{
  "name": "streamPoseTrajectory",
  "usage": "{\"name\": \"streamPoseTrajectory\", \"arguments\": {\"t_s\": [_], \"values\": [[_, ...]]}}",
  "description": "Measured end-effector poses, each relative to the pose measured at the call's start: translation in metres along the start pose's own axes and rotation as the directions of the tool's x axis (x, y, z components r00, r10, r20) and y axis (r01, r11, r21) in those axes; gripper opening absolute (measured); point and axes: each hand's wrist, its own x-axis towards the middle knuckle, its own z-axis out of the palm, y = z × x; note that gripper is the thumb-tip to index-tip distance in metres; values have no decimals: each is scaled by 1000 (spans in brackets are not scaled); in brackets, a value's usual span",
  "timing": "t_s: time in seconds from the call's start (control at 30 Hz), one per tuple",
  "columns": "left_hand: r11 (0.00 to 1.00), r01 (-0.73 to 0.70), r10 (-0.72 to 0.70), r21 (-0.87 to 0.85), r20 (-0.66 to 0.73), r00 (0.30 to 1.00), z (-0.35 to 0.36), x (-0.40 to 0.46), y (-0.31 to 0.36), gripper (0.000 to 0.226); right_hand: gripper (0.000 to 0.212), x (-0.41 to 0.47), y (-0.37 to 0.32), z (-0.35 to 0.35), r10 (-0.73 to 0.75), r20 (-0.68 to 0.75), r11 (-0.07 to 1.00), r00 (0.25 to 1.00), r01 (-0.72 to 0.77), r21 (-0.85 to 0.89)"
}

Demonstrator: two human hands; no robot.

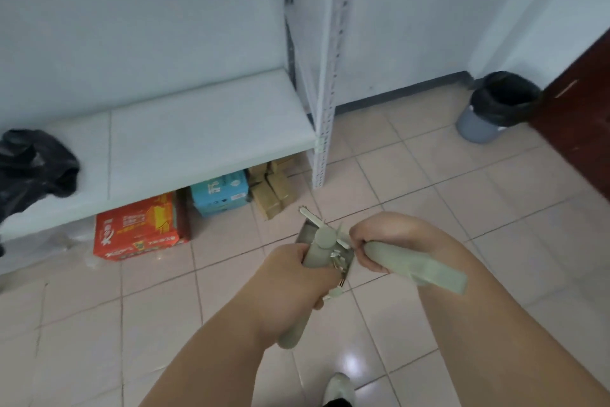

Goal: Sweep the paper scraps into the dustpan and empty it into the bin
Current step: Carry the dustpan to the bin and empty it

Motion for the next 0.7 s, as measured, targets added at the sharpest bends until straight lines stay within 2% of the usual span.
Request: {"name": "streamPoseTrajectory", "arguments": {"t_s": [0.2,0.37,0.47,0.7], "values": [[995,-93,86,47,130,988,62,27,58,9,31,-21,25,-90,11,-111,986,994,8,168],[997,-50,63,-57,250,966,98,40,101,4,46,-37,38,-141,25,-179,981,984,10,192],[993,-114,100,34,279,955,109,49,123,8,33,-44,36,-168,43,-220,963,974,19,269],[954,-240,174,181,319,932,122,86,177,17,29,-56,15,-229,45,-287,935,957,61,349]]}}
